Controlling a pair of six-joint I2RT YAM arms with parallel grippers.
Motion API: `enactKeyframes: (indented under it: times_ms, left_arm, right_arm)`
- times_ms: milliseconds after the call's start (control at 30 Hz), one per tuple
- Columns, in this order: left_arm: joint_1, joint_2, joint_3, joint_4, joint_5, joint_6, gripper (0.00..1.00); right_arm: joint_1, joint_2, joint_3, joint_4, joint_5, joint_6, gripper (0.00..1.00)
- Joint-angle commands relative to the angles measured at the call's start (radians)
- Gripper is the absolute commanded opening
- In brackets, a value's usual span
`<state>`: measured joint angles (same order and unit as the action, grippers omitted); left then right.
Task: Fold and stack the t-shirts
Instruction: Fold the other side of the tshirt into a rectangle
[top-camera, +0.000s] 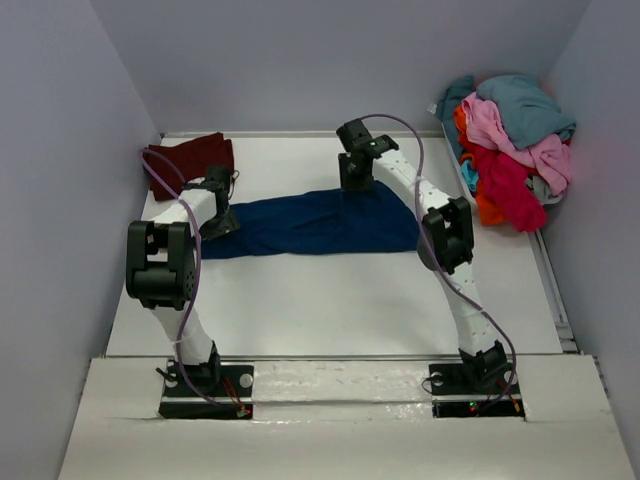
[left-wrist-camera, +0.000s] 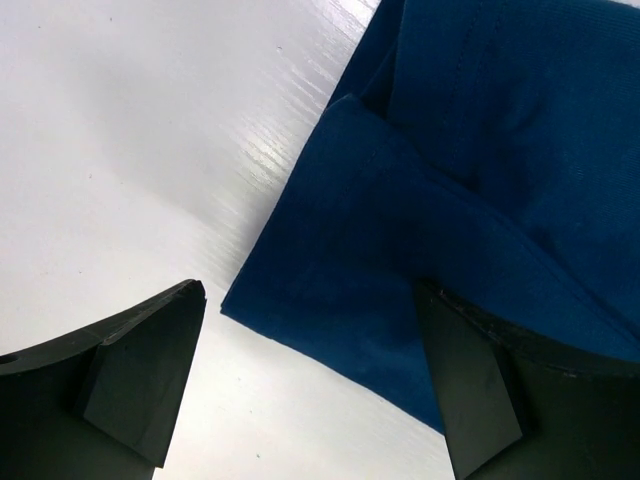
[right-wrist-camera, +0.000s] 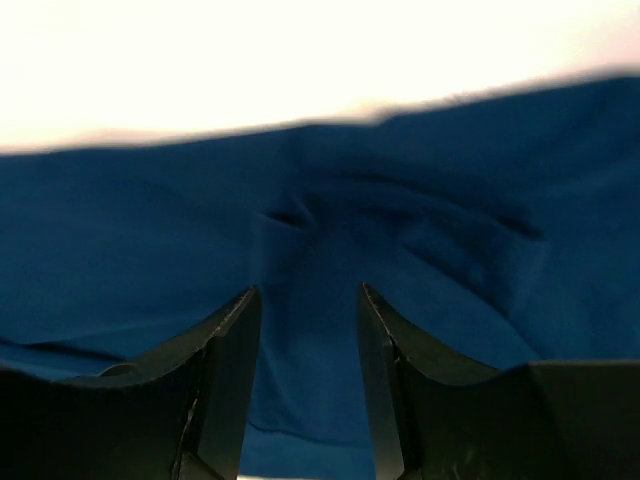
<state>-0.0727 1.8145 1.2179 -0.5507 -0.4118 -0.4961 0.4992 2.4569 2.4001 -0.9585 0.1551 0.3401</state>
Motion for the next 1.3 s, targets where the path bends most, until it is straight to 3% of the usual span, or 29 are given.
enactKeyframes:
  times_ms: [0,67,200,467,967,1267]
  left_arm:
    - [-0.004,-0.024,0.015,-0.006,-0.005,-0.002,0.99]
    - [-0.004,-0.026,0.011,-0.003,-0.005,-0.002,0.99]
    - [-0.004,-0.023,0.018,-0.002,-0.002,0.001,0.99]
    - [-0.004,-0.024,0.019,-0.003,-0.001,0.007,0.99]
    - [-0.004,-0.017,0.028,-0.009,-0.005,0.01,0.99]
    - [-0.004,-0.012,0.037,-0.015,-0.012,0.01,0.99]
  right_arm:
    - [-0.001,-0.133,-0.134,-0.026,0.17,0.054,0.45]
    - [-0.013,-0.131,-0.139,-0.072,0.192,0.097,0.4]
    - [-0.045,-0.148,-0.156,-0.055,0.182,0.108,0.41]
    - [-0.1,-0.046,0.016,-0.151,0.192,0.135,0.42]
    - [-0.133,-0.001,-0.033,-0.094,0.106,0.12,0.42]
    - [-0.142,0.051,0.034,-0.092,0.097,0.106,0.42]
